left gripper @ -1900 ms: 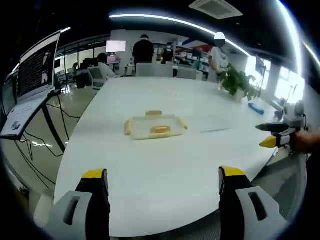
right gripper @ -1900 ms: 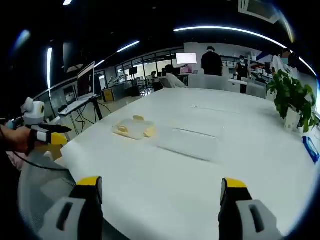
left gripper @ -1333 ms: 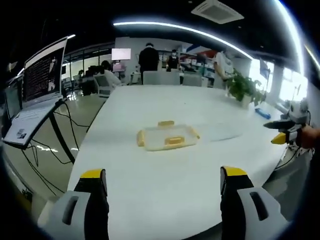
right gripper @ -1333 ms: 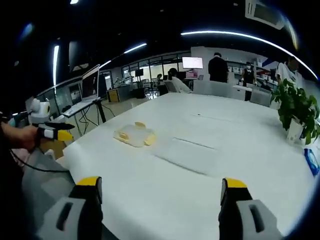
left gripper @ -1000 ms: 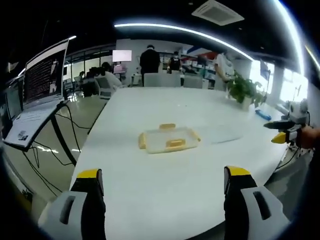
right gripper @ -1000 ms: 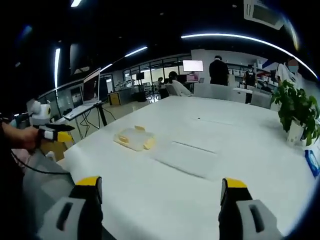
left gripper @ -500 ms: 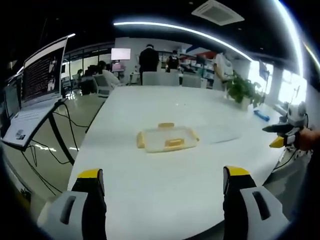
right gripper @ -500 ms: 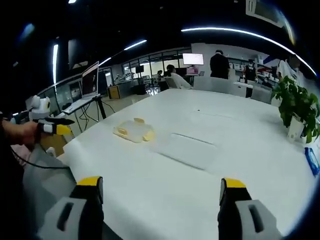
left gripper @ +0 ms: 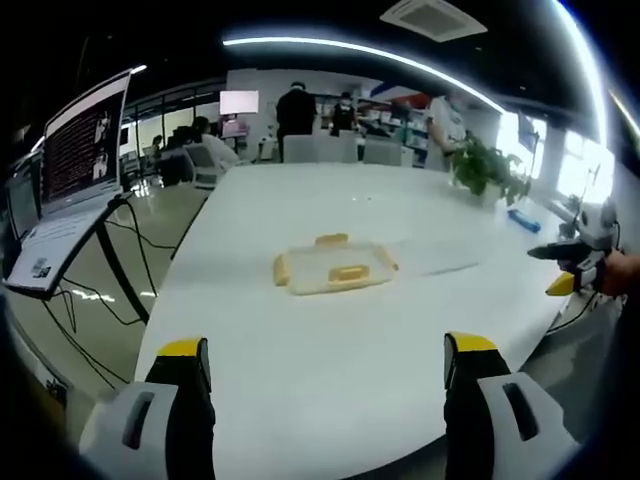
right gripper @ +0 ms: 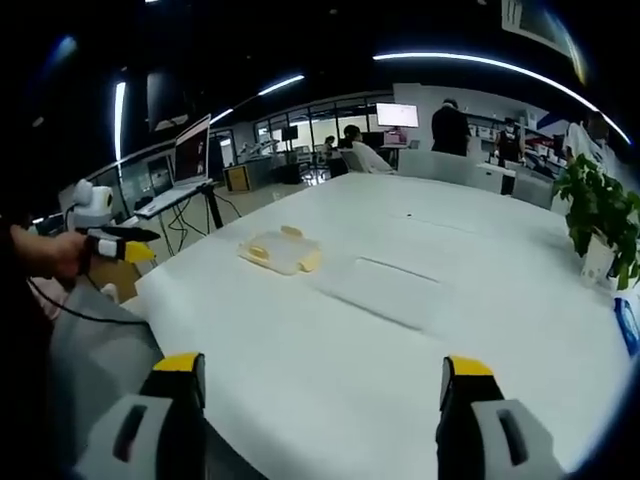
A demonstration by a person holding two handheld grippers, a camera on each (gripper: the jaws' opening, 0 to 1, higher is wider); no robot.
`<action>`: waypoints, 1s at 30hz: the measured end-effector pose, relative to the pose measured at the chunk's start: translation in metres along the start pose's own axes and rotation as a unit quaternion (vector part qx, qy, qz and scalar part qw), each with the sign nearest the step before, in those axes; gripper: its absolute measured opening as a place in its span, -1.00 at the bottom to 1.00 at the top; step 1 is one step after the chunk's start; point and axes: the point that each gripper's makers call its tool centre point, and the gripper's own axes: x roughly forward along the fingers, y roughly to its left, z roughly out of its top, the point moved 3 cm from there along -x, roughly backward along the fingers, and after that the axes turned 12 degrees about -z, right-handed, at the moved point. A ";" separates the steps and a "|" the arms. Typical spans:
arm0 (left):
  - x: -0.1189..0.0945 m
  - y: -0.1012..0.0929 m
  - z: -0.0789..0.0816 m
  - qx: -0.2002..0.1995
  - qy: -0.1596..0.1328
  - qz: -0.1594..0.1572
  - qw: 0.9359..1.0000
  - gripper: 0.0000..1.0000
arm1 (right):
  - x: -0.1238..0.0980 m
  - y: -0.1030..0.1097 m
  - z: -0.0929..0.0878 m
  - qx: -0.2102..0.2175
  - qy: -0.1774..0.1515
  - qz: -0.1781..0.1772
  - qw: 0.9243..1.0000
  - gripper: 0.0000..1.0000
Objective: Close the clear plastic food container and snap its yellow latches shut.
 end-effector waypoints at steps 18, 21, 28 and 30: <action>-0.005 -0.010 -0.013 0.016 0.012 0.006 1.000 0.91 | 0.001 -0.004 0.006 -0.023 0.010 0.017 1.000 0.98; -0.006 -0.010 -0.016 0.010 0.015 0.006 1.000 0.91 | 0.002 -0.007 0.011 -0.018 0.003 0.012 1.000 0.98; -0.015 -0.013 -0.015 -0.001 0.044 0.005 0.999 0.90 | -0.001 -0.006 0.015 -0.009 0.006 0.017 1.000 0.98; -0.019 -0.010 -0.010 0.010 0.045 0.015 0.999 0.90 | -0.001 -0.007 0.018 -0.011 0.006 0.019 1.000 0.98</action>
